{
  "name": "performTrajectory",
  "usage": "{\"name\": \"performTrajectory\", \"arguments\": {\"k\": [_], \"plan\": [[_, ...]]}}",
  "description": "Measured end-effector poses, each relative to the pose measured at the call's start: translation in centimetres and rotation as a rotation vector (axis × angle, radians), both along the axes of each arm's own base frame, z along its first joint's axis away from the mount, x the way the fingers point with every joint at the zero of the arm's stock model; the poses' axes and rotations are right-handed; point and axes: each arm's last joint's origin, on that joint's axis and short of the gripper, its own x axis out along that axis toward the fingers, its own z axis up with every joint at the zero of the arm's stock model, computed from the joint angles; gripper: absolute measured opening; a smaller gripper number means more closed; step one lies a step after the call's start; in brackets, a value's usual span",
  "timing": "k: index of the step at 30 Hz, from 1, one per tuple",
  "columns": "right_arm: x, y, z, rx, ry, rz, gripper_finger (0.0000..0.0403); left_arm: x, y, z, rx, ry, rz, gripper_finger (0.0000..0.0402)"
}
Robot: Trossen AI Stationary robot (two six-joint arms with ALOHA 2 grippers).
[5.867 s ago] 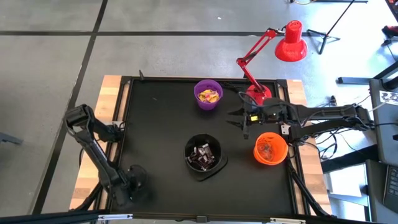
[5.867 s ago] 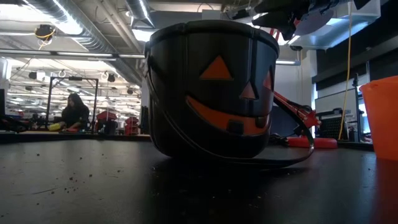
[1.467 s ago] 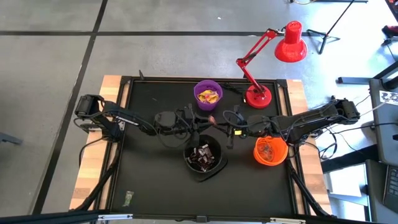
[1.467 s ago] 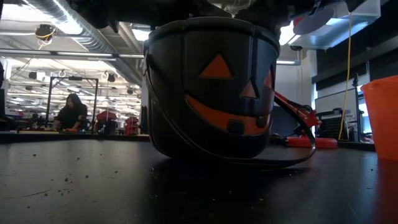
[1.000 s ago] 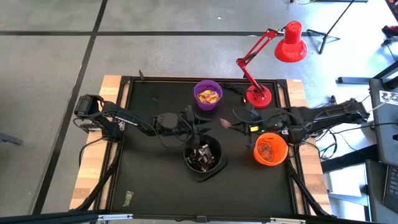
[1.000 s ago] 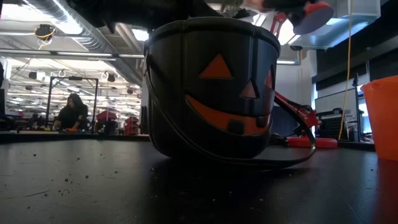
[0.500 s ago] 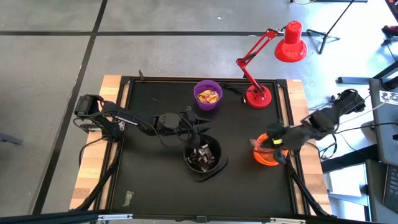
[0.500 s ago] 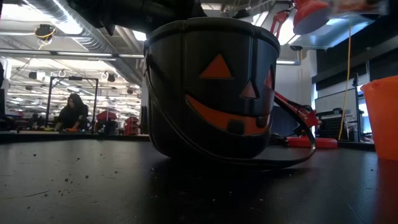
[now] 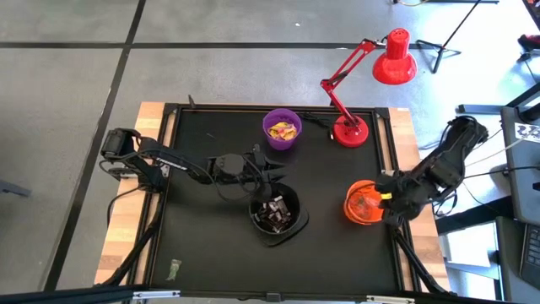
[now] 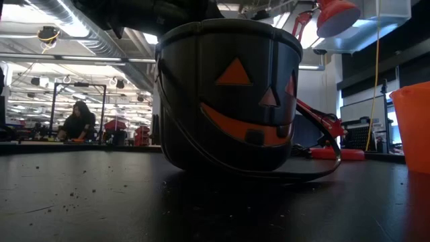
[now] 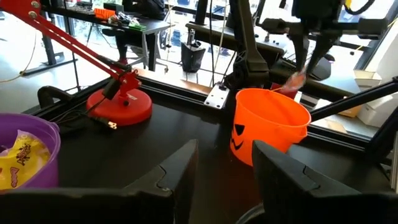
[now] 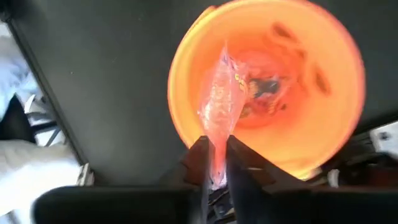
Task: Sort candy
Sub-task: Put the orange gummy into the orange bucket, then put the green gummy into the orange bucket
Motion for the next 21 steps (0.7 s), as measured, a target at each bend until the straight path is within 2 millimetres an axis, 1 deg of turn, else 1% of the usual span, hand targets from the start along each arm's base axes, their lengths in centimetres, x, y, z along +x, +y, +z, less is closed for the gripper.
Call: {"name": "performTrajectory", "arguments": {"k": [2,6,10,12,16,21], "plan": [[0.1,0.4,-0.5,0.026,0.010,0.016,0.0066,0.0,0.0,0.0,0.000,0.001,0.000,0.0144],[0.1,0.3,-1.3,0.000,0.022,0.010,0.0127,0.0,0.0,-0.1,0.001,0.010,0.000,0.0144],[0.3,0.1,-1.4,-0.075,-0.047,-0.020,0.0174,-0.1,-0.1,0.1,-0.002,0.011,-0.023,0.0144],[0.5,0.0,-1.3,-0.107,-0.087,-0.036,0.0184,-0.5,-0.1,0.7,-0.003,0.002,-0.027,0.0144],[0.7,0.1,-1.2,-0.114,-0.137,-0.042,0.0186,-1.8,-0.1,2.8,0.021,-0.010,-0.031,0.0144],[1.8,0.7,-0.6,-0.157,-0.332,0.002,0.0172,-4.5,-0.9,6.1,0.083,-0.032,-0.047,0.0144]]}}
